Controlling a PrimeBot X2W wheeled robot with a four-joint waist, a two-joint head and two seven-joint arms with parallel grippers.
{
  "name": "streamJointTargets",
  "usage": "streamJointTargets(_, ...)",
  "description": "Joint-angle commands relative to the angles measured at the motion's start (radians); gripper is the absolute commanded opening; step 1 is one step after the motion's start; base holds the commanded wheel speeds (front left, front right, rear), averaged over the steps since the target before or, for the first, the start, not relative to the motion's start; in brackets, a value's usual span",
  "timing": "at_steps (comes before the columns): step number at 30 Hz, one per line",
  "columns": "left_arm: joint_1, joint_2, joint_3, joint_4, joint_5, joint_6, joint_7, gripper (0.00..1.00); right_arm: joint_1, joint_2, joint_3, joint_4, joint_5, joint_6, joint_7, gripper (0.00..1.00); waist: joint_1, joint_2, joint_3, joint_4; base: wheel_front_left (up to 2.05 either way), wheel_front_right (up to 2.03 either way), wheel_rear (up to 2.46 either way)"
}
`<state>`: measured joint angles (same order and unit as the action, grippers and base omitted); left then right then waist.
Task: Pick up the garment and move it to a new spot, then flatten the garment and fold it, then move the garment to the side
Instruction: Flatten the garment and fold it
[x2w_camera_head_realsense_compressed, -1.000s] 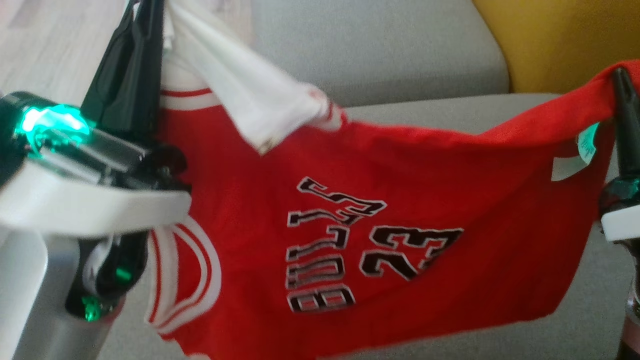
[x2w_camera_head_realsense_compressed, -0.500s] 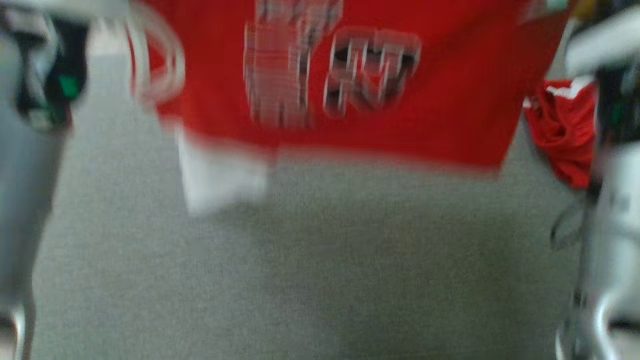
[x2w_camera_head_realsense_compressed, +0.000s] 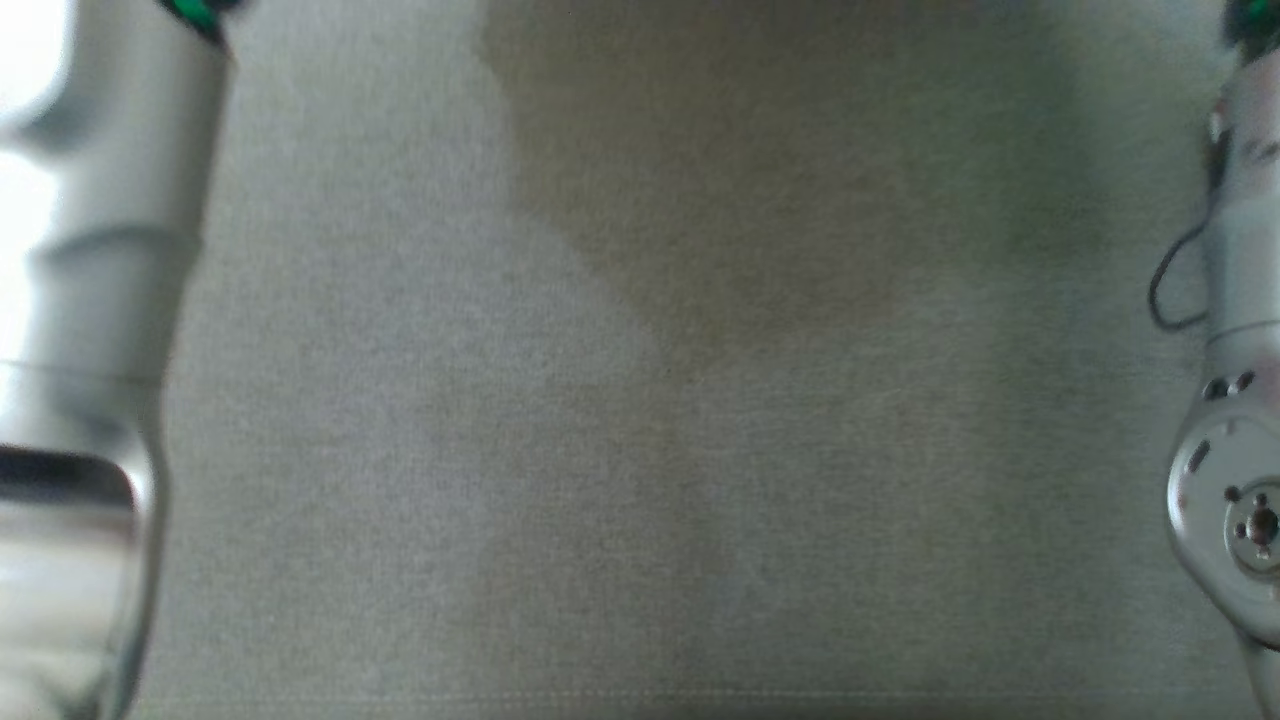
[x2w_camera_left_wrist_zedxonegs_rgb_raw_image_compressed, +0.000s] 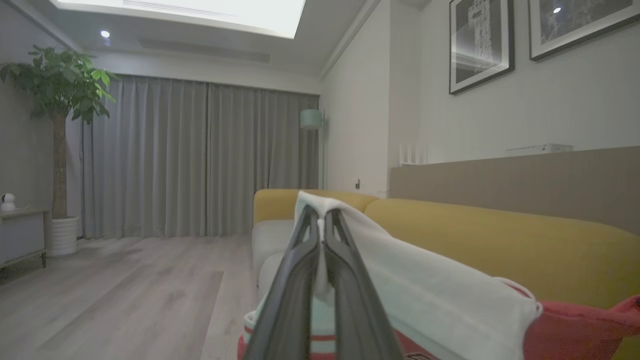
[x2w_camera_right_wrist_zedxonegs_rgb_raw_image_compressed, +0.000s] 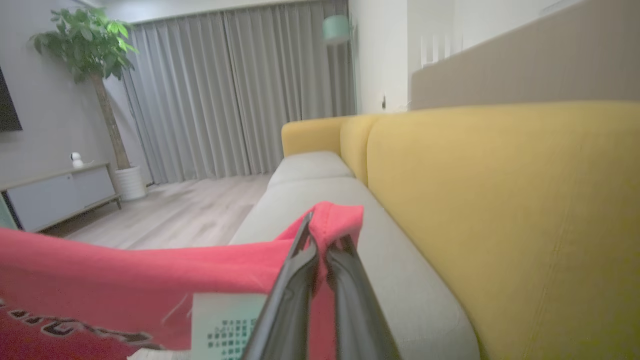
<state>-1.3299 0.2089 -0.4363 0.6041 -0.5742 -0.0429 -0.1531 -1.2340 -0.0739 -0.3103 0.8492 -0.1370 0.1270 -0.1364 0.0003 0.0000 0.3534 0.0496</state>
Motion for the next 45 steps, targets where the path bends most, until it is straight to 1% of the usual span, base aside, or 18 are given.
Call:
streamJointTargets(1,0.025,0.024,0.005,-0.009,-0.010,-0.013,-0.030,0.00,0.000,0.020,0.003,0.022,-0.027,0.004,-0.040,0.00,-0.0003,0.0000,0.092,0.029,0.00,0.00,0.00)
streamJointTargets(2,0.048,0.018,-0.003,-0.005,-0.011,-0.020,-0.042,0.00,0.009,0.021,0.000,0.049,-0.032,0.004,-0.056,0.00,-0.0003,0.0000,0.108,0.031,0.00,0.00,0.00)
streamJointTargets(3,0.048,0.018,-0.003,-0.005,-0.011,-0.020,-0.042,0.00,0.009,0.021,0.000,0.049,-0.032,0.004,-0.056,0.00,-0.0003,0.0000,0.108,0.031,0.00,0.00,0.00)
streamJointTargets(6,0.130,0.001,-0.009,-0.002,-0.026,-0.037,-0.076,0.00,0.044,0.022,0.006,0.126,-0.028,0.004,-0.092,0.00,-0.0003,0.0000,0.139,0.031,0.00,0.00,0.00)
streamJointTargets(8,0.186,-0.004,-0.005,-0.010,-0.037,-0.045,-0.091,0.00,0.064,0.023,0.010,0.155,-0.012,0.004,-0.109,0.00,-0.0003,0.0000,0.151,0.026,0.00,0.00,0.00)
streamJointTargets(10,0.248,-0.007,0.006,-0.030,-0.049,-0.052,-0.101,0.00,0.083,0.023,0.029,0.175,0.023,0.004,-0.119,0.00,-0.0003,0.0000,0.154,0.020,0.00,0.00,0.00)
streamJointTargets(13,0.343,-0.010,0.029,-0.074,-0.062,-0.058,-0.107,0.00,0.112,0.023,0.091,0.177,0.087,0.004,-0.124,0.00,-0.0003,0.0000,0.152,0.012,0.00,0.00,0.00)
streamJointTargets(18,0.500,-0.006,0.077,-0.191,-0.043,-0.060,-0.108,0.00,0.204,0.023,0.188,0.076,0.199,0.004,-0.125,0.00,-0.0003,0.0000,0.132,-0.003,0.00,0.00,0.00)
streamJointTargets(22,0.630,-0.010,0.118,-0.289,-0.021,-0.050,-0.108,0.00,0.295,0.024,0.215,-0.012,0.272,0.004,-0.125,0.00,-0.0003,0.0000,0.087,-0.005,0.00,0.00,0.00)
streamJointTargets(26,0.776,-0.017,0.146,-0.378,0.000,-0.039,-0.108,0.00,0.409,0.024,0.229,-0.085,0.338,0.004,-0.125,0.00,-0.0003,0.0000,0.011,-0.001,0.00,0.00,0.00)
streamJointTargets(32,1.015,-0.015,0.155,-0.492,0.014,-0.015,-0.109,0.00,0.619,0.024,0.236,-0.187,0.423,0.004,-0.125,0.00,-0.0003,0.0000,-0.127,0.003,0.00,0.00,0.00)
streamJointTargets(36,1.161,-0.007,0.151,-0.559,0.012,0.015,-0.107,0.00,0.766,0.024,0.239,-0.257,0.455,0.004,-0.125,0.00,-0.0003,0.0000,-0.211,0.004,0.00,0.00,0.00)
streamJointTargets(40,1.298,0.004,0.152,-0.627,0.009,0.056,-0.100,0.00,0.916,0.024,0.255,-0.321,0.504,0.004,-0.125,0.00,-0.0003,0.0000,-0.287,-0.001,0.00,0.00,0.00)
streamJointTargets(45,1.448,0.025,0.138,-0.718,0.014,0.096,-0.072,0.00,1.097,0.024,0.257,-0.405,0.557,0.004,-0.125,0.00,-0.0003,0.0000,-0.354,-0.002,0.00,0.00,0.00)
